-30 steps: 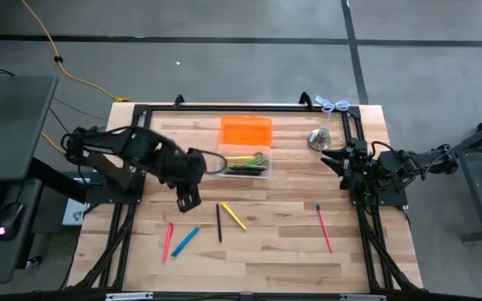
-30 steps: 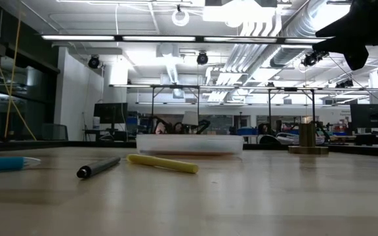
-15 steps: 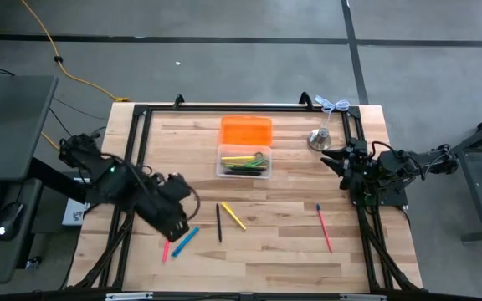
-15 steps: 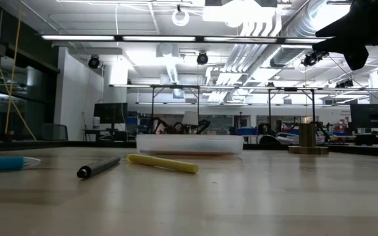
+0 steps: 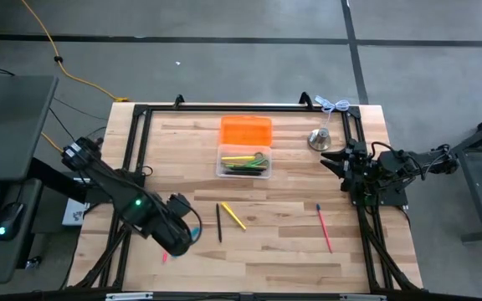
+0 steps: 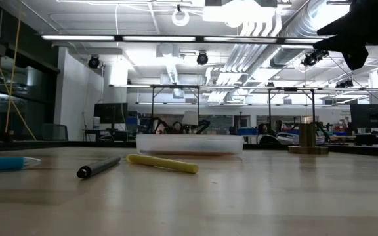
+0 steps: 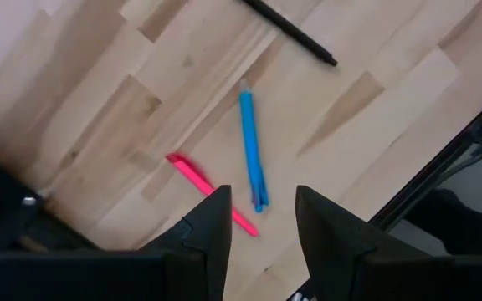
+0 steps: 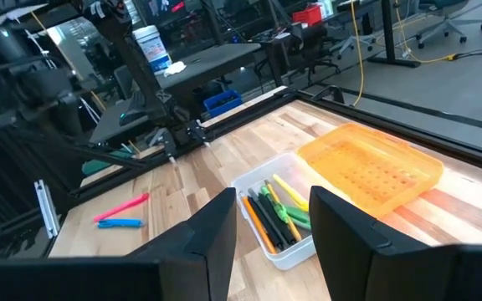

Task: Pick & place school supplies into a supply box
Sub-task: Put the blue pen into the orange supply box

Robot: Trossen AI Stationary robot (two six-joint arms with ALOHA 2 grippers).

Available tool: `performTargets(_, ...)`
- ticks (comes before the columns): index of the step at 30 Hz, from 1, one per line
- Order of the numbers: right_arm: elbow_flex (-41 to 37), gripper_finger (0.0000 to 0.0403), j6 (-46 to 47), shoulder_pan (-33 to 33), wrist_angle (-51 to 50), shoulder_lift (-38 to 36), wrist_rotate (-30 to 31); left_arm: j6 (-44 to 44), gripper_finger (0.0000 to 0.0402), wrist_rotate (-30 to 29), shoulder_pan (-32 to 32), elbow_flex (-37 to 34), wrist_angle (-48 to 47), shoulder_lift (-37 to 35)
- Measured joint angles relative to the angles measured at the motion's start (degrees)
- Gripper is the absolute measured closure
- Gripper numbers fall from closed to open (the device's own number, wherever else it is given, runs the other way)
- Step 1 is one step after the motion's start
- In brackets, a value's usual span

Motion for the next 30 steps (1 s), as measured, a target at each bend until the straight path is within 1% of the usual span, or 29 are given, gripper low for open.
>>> performTargets(4,0.00,0.0274,-0.02,-0.01,-0.01,0.00,0.00,-0.10,0.0241,0.52,0.01,-4.34,4.60,-0.02)
performTargets(8,0.00,0.0274,-0.04,0.00,-0.04,0.00,0.00,-2.07,0.0241,0.73,0.01,-7.84,6.51,-0.02)
performTargets(13,0.00,0.0274,-0.07,0.00,-0.23,0.00,0.00,-2.16,0.0241,3.33,0.01,-12.29,11.68,-0.04)
performTargets(19,0.00,0.0274,-0.07,-0.02,-0.26,0.00,-0.53,-2.85,0.0241,3.87,0.03,-17.54,17.86,-0.03)
performTargets(27,0.00,0.0274,-0.07,-0.01,-0.42,0.00,-2.30,-4.70,0.0241,4.19,0.05,-21.46,23.33,-0.02)
performTargets(30,0.00,0.0274,-0.07,0.00,-0.42,-0.01,-2.43,-5.61,0.0241,3.79,0.07,-22.32,23.53,0.10)
